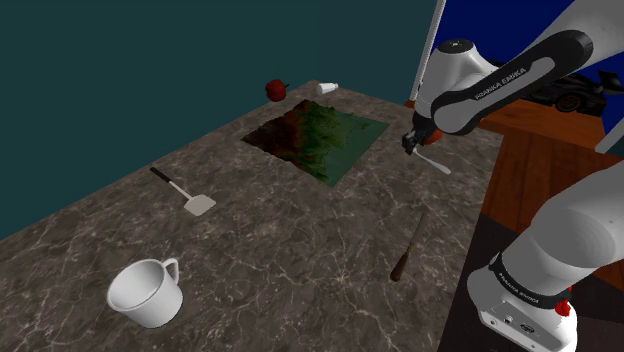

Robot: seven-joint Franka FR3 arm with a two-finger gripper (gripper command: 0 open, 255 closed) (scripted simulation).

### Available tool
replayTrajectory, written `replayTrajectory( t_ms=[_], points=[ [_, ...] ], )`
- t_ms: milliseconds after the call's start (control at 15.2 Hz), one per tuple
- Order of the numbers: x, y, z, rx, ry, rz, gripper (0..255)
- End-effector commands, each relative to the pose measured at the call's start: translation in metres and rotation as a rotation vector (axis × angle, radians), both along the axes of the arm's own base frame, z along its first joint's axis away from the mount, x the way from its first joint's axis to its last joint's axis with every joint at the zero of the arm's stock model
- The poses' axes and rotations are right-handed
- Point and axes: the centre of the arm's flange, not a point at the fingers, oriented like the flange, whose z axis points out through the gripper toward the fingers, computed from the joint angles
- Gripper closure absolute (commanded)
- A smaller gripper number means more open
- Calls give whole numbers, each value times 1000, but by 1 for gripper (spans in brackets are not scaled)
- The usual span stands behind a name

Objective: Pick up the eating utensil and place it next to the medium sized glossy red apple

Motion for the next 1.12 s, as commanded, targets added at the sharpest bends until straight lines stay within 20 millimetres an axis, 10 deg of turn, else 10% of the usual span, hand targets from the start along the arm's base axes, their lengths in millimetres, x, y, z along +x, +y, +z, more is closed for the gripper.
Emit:
replayTrajectory(
  t_ms=[0, 264, 528, 1056],
  points=[
    [0, 0, 0, 0, 0, 0, 0],
    [0, 0, 0, 0, 0, 0, 0],
    [-5, 12, 48, 0, 0, 0, 0],
    [-5, 12, 48, 0, 0, 0, 0]
  ],
)
